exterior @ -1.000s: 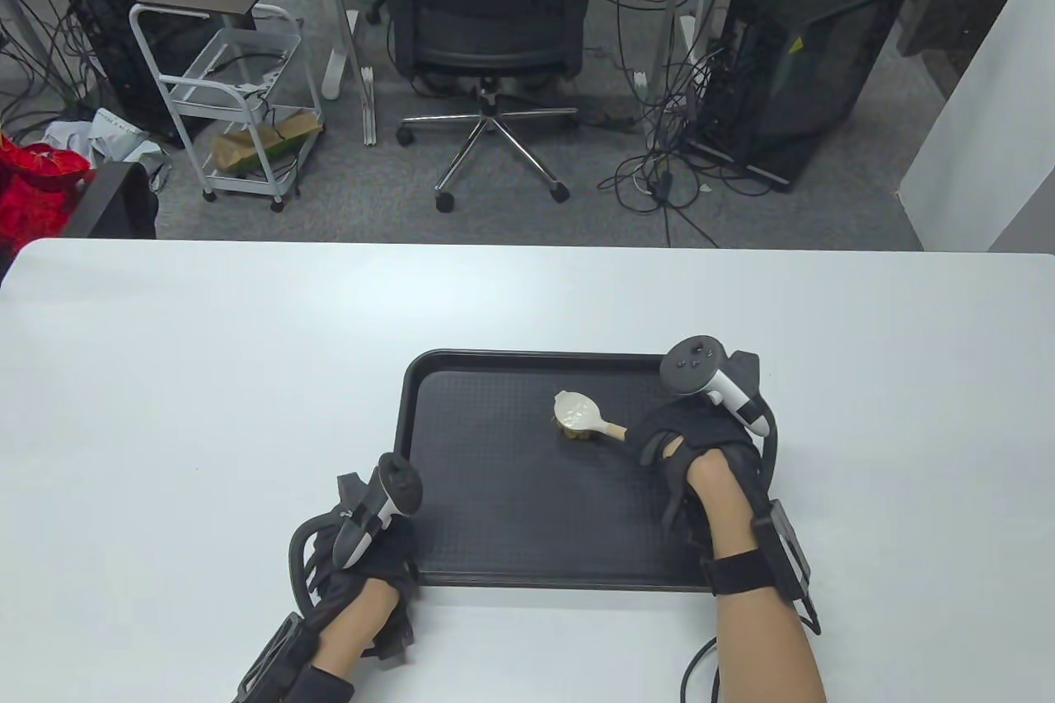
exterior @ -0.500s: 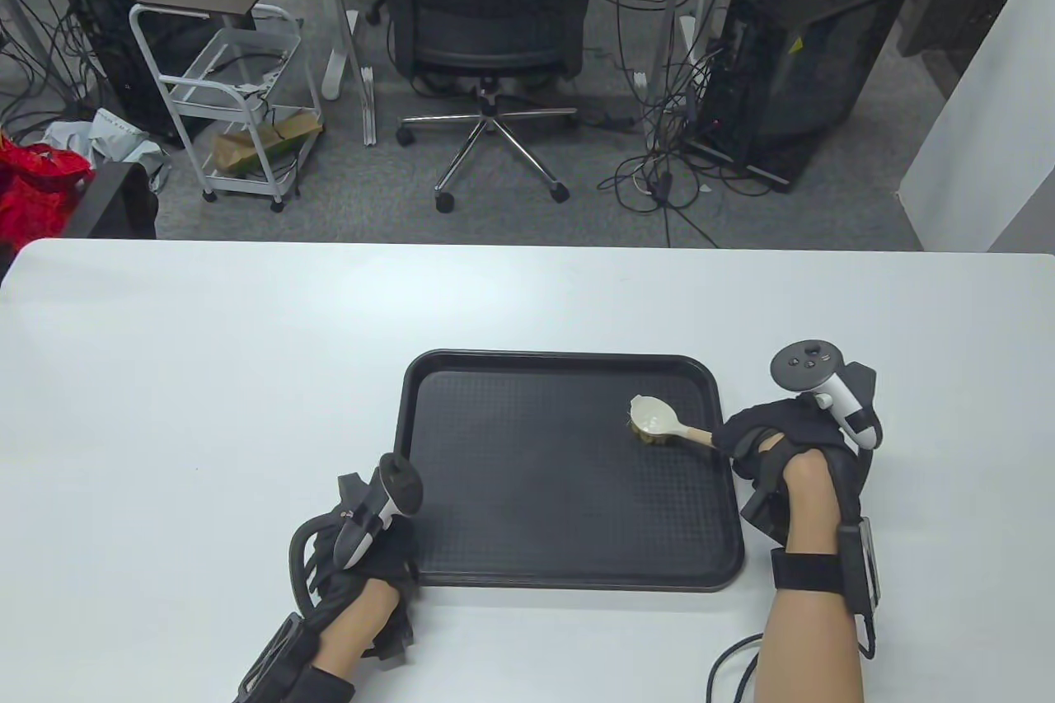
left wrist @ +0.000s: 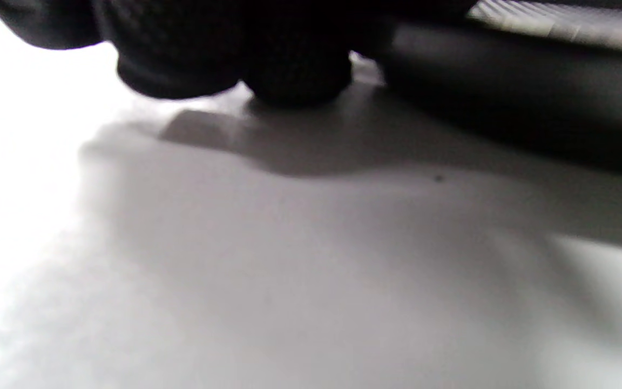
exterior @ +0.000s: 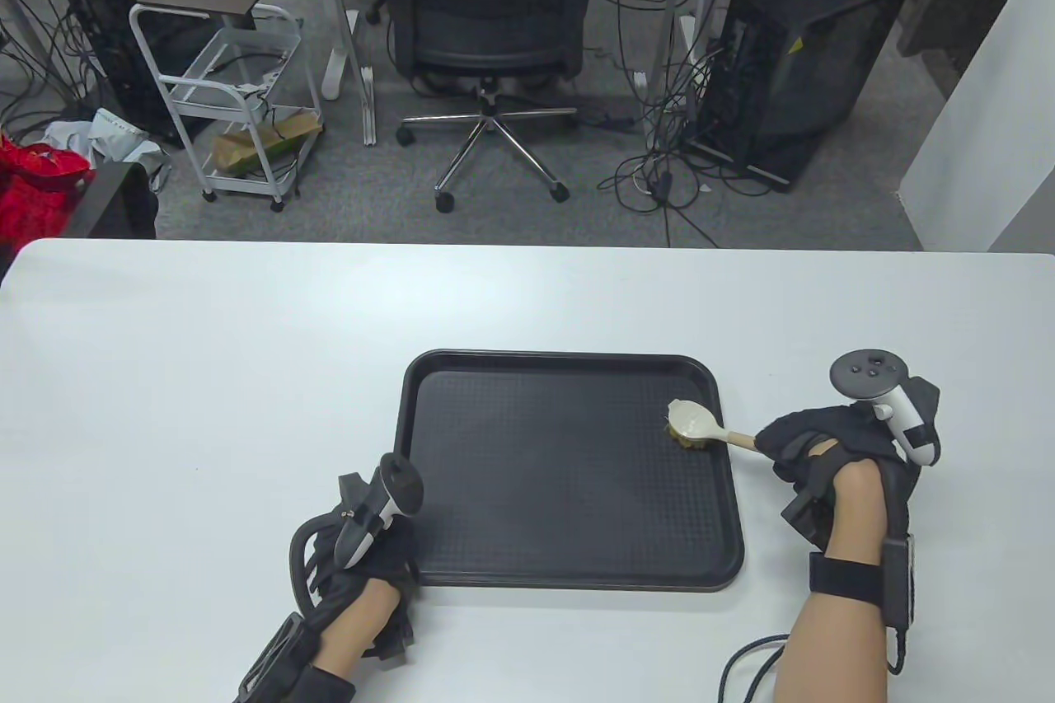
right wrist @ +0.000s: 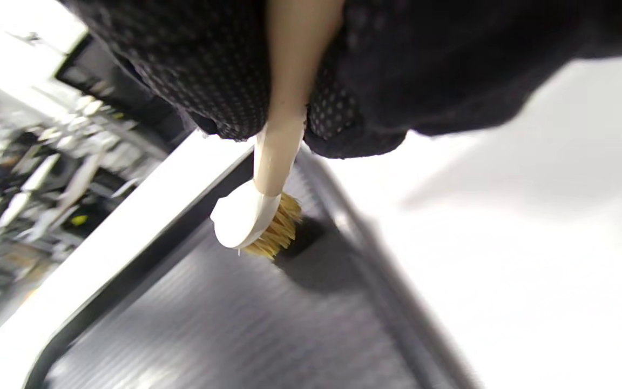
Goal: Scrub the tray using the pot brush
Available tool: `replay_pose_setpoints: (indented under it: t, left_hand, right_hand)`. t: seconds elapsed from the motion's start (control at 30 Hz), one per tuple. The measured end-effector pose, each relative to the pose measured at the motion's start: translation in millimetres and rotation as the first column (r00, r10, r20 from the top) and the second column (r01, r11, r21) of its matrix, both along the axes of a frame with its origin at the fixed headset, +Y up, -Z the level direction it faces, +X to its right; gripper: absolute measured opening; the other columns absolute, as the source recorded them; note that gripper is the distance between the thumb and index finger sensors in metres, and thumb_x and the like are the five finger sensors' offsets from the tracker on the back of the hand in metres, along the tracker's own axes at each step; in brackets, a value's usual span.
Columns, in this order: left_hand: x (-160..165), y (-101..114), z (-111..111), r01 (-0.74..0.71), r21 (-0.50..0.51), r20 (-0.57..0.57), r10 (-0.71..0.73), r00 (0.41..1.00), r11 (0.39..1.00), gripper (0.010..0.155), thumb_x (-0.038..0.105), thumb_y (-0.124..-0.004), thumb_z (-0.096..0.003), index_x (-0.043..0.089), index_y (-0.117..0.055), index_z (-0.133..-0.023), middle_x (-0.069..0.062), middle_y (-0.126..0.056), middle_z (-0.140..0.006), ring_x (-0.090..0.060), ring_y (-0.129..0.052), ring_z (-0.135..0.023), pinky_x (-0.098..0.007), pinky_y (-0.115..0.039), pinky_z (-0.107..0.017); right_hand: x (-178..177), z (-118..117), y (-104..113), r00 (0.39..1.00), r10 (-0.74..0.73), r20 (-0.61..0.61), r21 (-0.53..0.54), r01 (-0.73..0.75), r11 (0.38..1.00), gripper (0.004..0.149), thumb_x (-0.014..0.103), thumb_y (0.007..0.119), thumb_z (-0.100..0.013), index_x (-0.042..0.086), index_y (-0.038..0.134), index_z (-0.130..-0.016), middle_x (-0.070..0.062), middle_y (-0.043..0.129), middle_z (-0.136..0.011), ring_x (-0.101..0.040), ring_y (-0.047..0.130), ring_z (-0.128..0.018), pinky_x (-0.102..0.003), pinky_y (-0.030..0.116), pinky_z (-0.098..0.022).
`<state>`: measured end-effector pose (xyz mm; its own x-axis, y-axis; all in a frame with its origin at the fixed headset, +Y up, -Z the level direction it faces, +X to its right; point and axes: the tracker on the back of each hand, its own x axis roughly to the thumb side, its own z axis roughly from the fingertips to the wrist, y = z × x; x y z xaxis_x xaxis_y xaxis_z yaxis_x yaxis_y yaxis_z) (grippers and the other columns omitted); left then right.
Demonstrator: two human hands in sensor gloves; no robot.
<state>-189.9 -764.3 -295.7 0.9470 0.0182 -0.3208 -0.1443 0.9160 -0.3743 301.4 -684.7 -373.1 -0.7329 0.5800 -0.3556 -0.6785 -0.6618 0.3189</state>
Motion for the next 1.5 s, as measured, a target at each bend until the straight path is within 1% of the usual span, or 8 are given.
replay_pose_setpoints:
  t: [0.1,0.3,0.57,0.73,0.87,1.1,1.23,1.5]
  left_hand:
    - [0,0,0,0.000,0.001,0.001,0.000,1.000,1.000,0.064,0.044,-0.072,-0.0448,0.008,-0.054,-0.094,0.001,-0.087,-0.061,-0.020,-0.096,-0.041,-0.049,-0.080,-0.042]
    - [0,0,0,0.003,0.002,0.001,-0.003,1.000,1.000,0.064,0.044,-0.072,-0.0448,0.007,-0.054,-0.094,0.001,-0.087,-0.061,-0.020,-0.096,-0.041,-0.049,-0.080,-0.042]
    - [0,0,0,-0.003,0.003,0.002,0.003,1.000,1.000,0.064,0.044,-0.072,-0.0447,0.007,-0.054,-0.094,0.001,-0.087,-0.061,-0.020,-0.096,-0.041,-0.049,-0.080,-0.042]
    - [0,0,0,-0.003,0.004,0.003,0.003,1.000,1.000,0.064,0.044,-0.072,-0.0447,0.008,-0.054,-0.094,0.001,-0.087,-0.061,-0.020,-0.096,-0.041,-0.049,-0.080,-0.042]
    - [0,-1,0,-0.005,0.005,0.003,0.005,1.000,1.000,0.064,0.044,-0.072,-0.0447,0.008,-0.054,-0.094,0.001,-0.087,-0.061,-0.020,-0.096,-0.041,-0.049,-0.080,-0.042]
    - [0,-1,0,-0.005,0.005,0.004,0.005,1.000,1.000,0.064,0.044,-0.072,-0.0447,0.007,-0.054,-0.094,0.001,-0.087,-0.061,-0.020,-0.096,-0.041,-0.049,-0.080,-0.042]
    - [0,-1,0,-0.003,0.005,0.005,0.003,1.000,1.000,0.064,0.044,-0.072,-0.0447,0.007,-0.054,-0.094,0.001,-0.087,-0.061,-0.020,-0.096,-0.041,-0.049,-0.080,-0.042]
    - [0,-1,0,-0.002,0.005,0.004,0.002,1.000,1.000,0.064,0.044,-0.072,-0.0448,0.008,-0.054,-0.094,0.001,-0.087,-0.061,-0.020,-0.096,-0.041,-0.049,-0.080,-0.042]
  right_hand:
    - [-31,-5,8,0.992,-0.064,-0.105,0.056,0.071,0.996,0.051,0.033,0.087,-0.047,0.004,0.082,-0.089,-0.017,0.097,-0.053,-0.028,0.096,-0.015,-0.049,0.081,-0.020]
    - [-109,-11,18,0.961,0.005,-0.277,0.168,0.043,0.985,0.052,0.036,0.083,-0.048,0.007,0.078,-0.090,-0.013,0.096,-0.055,-0.023,0.096,-0.017,-0.046,0.082,-0.021]
    - [-201,-9,0,0.937,0.012,-0.350,0.294,0.097,0.951,0.051,0.037,0.083,-0.047,0.008,0.080,-0.090,-0.012,0.096,-0.054,-0.023,0.096,-0.016,-0.046,0.083,-0.021]
    - [-239,-4,-20,0.910,0.030,-0.414,0.257,0.085,0.963,0.051,0.037,0.083,-0.048,0.008,0.080,-0.089,-0.012,0.096,-0.054,-0.023,0.097,-0.016,-0.046,0.083,-0.021]
    - [-261,2,-31,0.902,0.095,-0.421,0.284,0.032,0.958,0.051,0.038,0.082,-0.047,0.008,0.079,-0.089,-0.012,0.096,-0.054,-0.022,0.097,-0.016,-0.045,0.084,-0.020]
    - [-265,1,-41,0.893,0.092,-0.440,0.218,0.007,0.976,0.051,0.038,0.081,-0.048,0.009,0.080,-0.089,-0.012,0.097,-0.054,-0.023,0.098,-0.016,-0.045,0.084,-0.020]
    - [-247,-5,-40,0.893,0.066,-0.445,0.138,-0.005,0.990,0.050,0.038,0.082,-0.048,0.010,0.080,-0.090,-0.013,0.097,-0.055,-0.025,0.097,-0.017,-0.047,0.083,-0.021]
    - [-200,-13,-29,0.887,0.138,-0.441,0.027,-0.141,0.990,0.050,0.040,0.082,-0.049,0.014,0.080,-0.092,-0.014,0.096,-0.059,-0.029,0.097,-0.023,-0.049,0.082,-0.025]
